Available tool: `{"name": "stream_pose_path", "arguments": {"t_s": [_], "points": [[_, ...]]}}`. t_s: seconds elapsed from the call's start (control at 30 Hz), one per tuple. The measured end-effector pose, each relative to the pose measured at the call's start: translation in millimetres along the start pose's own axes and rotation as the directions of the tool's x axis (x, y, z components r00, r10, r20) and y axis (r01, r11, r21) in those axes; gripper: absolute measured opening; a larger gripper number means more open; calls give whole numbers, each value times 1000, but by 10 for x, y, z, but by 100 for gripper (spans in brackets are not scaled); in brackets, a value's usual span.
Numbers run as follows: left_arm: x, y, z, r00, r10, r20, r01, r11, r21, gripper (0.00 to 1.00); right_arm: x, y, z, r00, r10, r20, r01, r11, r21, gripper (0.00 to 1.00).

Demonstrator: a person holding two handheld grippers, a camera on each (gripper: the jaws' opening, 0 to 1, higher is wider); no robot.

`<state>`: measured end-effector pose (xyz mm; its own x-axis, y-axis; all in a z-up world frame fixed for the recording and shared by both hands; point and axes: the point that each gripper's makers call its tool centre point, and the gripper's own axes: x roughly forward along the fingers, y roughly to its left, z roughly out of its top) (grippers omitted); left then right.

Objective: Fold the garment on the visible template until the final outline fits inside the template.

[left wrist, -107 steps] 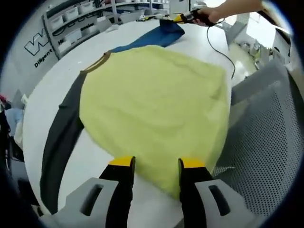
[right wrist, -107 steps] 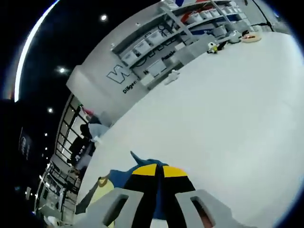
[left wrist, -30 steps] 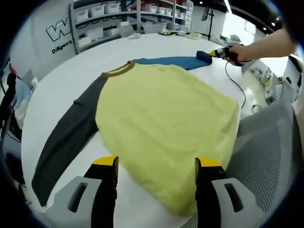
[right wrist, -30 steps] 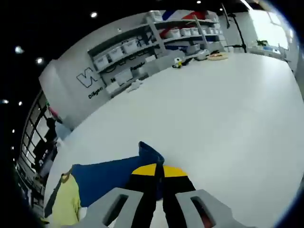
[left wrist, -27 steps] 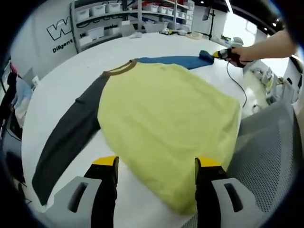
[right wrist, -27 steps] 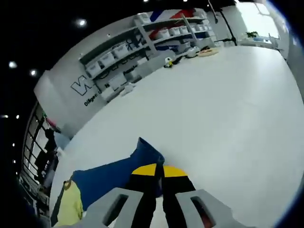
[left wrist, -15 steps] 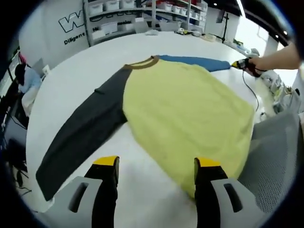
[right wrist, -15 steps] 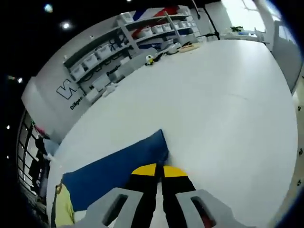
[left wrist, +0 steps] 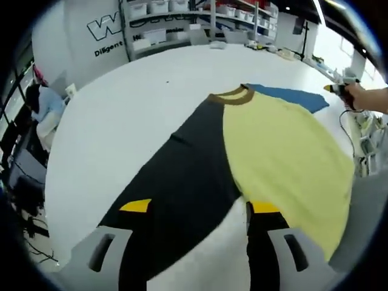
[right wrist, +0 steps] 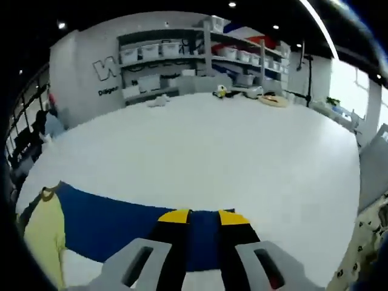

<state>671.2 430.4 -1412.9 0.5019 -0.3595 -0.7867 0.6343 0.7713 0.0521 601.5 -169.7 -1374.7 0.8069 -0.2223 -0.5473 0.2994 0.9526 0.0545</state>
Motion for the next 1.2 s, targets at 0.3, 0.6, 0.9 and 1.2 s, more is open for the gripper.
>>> {"name": "stream_pose_path", "arguments": {"t_s": [0.3,0.6,0.9,1.2], "points": [[484,157,487,999,-48,-16,50,991,124,55,644,1465,-121,894,390,-219,-448,786,-427,20],[876,261,579,993,-74,-94,92,977,193,47,945,1976,-417,805,423,-415,-592,608,-529,25],[889,434,622,989,-121,-84,129,987,99,23,1061,2245,-293,787,478,-389,-614,547,-569,0],[948,590,679,996,-72,-60,75,996,44,9,1364,2446,-102,783,491,-381,-613,511,-602,0]]}}
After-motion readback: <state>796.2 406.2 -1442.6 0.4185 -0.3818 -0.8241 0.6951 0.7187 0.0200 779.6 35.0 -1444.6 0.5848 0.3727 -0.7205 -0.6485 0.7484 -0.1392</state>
